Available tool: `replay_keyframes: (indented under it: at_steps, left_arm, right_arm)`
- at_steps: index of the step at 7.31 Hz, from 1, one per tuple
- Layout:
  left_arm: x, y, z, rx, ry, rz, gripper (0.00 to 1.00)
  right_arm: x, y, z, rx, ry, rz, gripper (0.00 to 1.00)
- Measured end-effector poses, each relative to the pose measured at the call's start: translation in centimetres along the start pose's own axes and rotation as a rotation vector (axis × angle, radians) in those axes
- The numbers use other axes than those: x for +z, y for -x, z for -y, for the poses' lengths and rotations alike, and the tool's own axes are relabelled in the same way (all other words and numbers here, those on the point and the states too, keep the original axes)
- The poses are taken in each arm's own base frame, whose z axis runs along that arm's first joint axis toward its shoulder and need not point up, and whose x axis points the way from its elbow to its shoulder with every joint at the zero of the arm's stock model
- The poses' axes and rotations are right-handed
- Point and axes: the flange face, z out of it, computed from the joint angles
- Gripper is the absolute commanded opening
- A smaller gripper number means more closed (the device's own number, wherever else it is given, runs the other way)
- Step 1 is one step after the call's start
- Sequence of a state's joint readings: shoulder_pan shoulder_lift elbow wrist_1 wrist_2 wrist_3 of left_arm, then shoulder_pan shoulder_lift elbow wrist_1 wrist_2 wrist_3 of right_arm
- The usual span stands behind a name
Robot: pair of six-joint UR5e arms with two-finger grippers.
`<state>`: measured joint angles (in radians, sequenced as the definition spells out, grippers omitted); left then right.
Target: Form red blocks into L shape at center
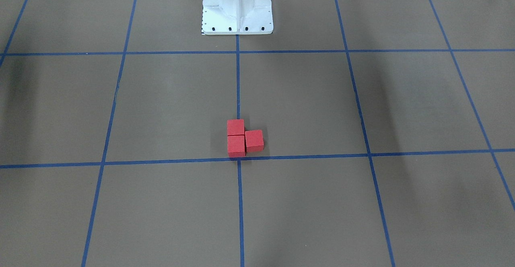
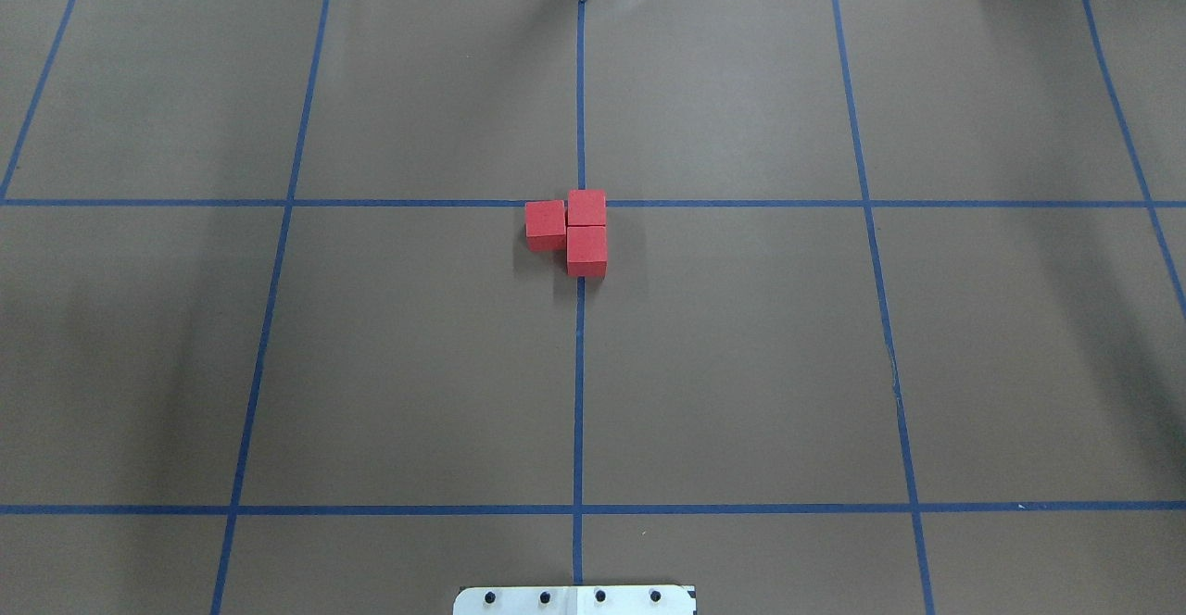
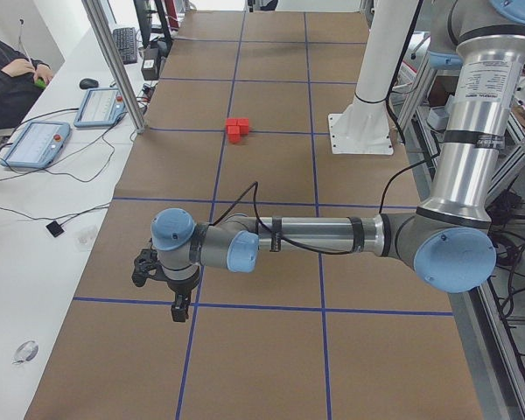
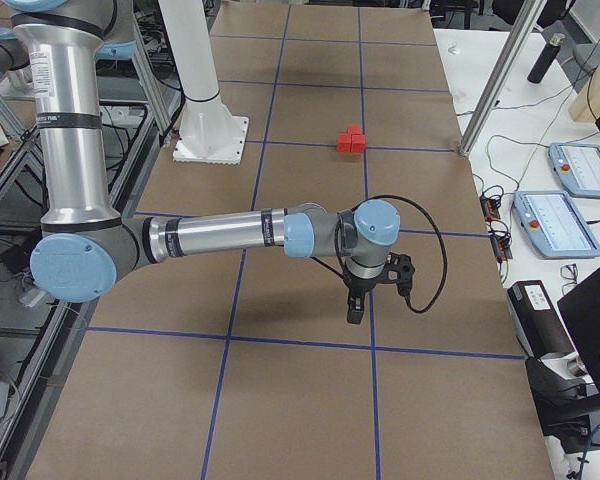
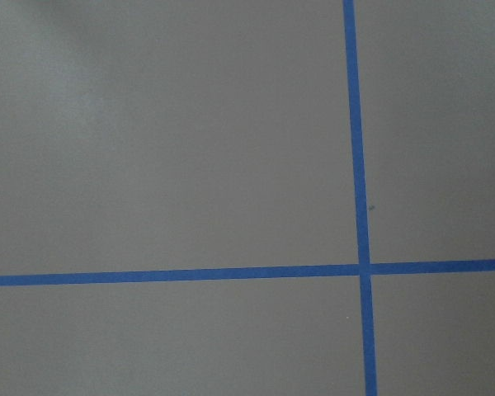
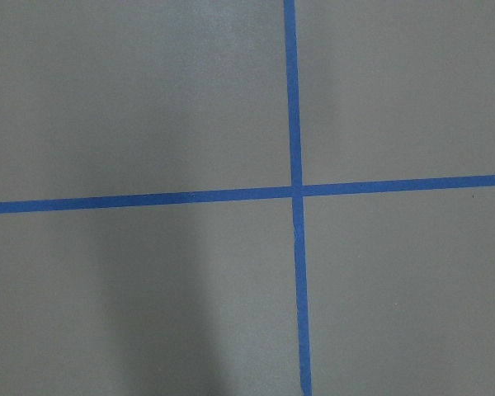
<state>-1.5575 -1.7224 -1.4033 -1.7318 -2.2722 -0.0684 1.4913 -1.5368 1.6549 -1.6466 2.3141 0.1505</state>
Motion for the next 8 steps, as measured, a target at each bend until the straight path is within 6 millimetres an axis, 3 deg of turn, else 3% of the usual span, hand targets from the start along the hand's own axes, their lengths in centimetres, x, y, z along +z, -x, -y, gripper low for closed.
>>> replay_keyframes:
  at_steps: [3,6,8]
  left_arm:
    - [-0.1,-0.5,0.3,0.009,-0.003,-0.001,1.00]
    - [-0.3,-0.4,-0.1,0.012,-0.006,-0.001,1.00]
    - [-1.3,-1.1,-2.3,0.017,-0.009,-0.001,1.00]
  right_arm:
    - [2.0,-2.6,-2.7,-0.025,-0.011,0.024,0.99]
    - [1.0,-3.3,-2.8,-0.011,-0.031,0.071,0.99]
    - [0.7,-3.1,-2.6,-0.010,-0.037,0.078,0.99]
